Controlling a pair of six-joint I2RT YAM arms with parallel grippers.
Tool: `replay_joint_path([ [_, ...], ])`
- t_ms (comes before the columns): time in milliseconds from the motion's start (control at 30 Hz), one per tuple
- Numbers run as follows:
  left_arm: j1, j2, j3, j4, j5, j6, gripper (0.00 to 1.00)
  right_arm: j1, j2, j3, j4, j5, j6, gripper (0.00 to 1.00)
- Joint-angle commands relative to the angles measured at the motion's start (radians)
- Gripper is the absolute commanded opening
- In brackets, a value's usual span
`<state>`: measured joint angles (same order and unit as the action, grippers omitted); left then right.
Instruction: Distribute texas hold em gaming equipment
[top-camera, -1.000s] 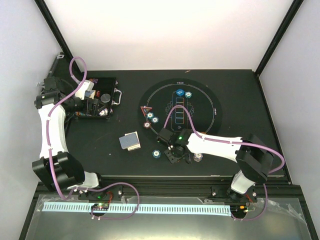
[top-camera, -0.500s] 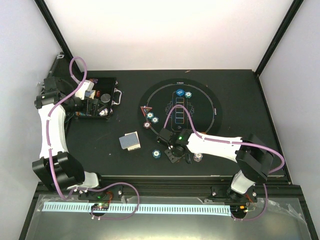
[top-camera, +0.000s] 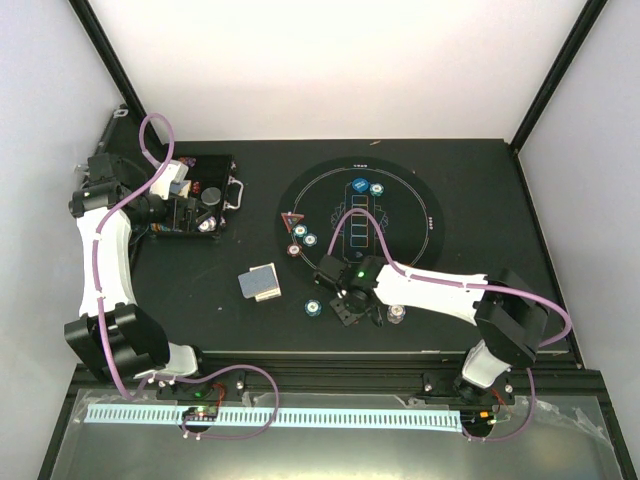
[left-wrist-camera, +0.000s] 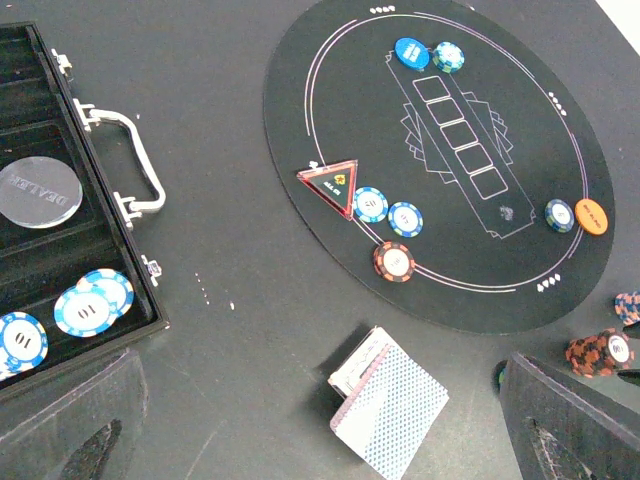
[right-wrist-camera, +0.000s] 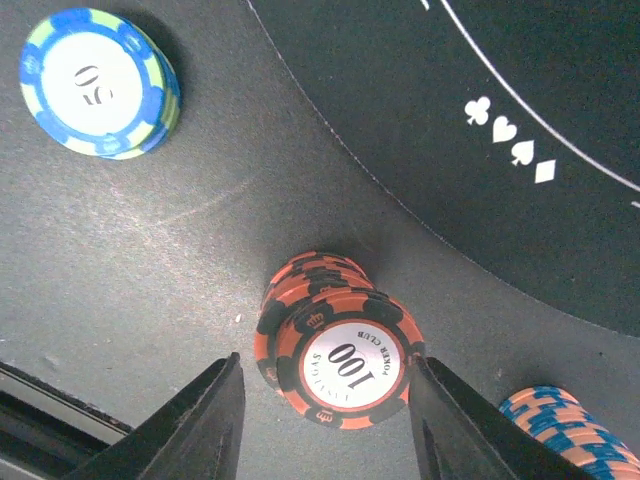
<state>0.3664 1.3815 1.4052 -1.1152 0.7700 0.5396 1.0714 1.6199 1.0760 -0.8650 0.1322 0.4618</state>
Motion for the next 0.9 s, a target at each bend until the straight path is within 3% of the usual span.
replay_joint_path([
  [0, 0.008, -0.008, 0.034, -0.027, 0.006, 0.018, 0.99, 0.005, -0.035, 0.05, -0.034, 0.025, -0.013, 0.52],
  [100, 0.008, -0.007, 0.032, -0.028, 0.007, 0.019, 0.99, 0.004, -0.026, 0.055, -0.038, 0.037, -0.019, 0.63],
  [367, 0.009, -0.013, 0.034, -0.029, -0.011, 0.022, 0.99, -0.003, 0.01, -0.002, 0.017, -0.002, -0.025, 0.72],
  [633, 0.009, -0.012, 0.035, -0.027, -0.009, 0.019, 0.99, -0.005, 0.032, -0.033, 0.056, -0.038, -0.029, 0.72],
  [867, 0.01, -0.01, 0.032, -0.027, -0.013, 0.019, 0.99, -0.01, 0.029, -0.045, 0.069, -0.034, -0.023, 0.66],
])
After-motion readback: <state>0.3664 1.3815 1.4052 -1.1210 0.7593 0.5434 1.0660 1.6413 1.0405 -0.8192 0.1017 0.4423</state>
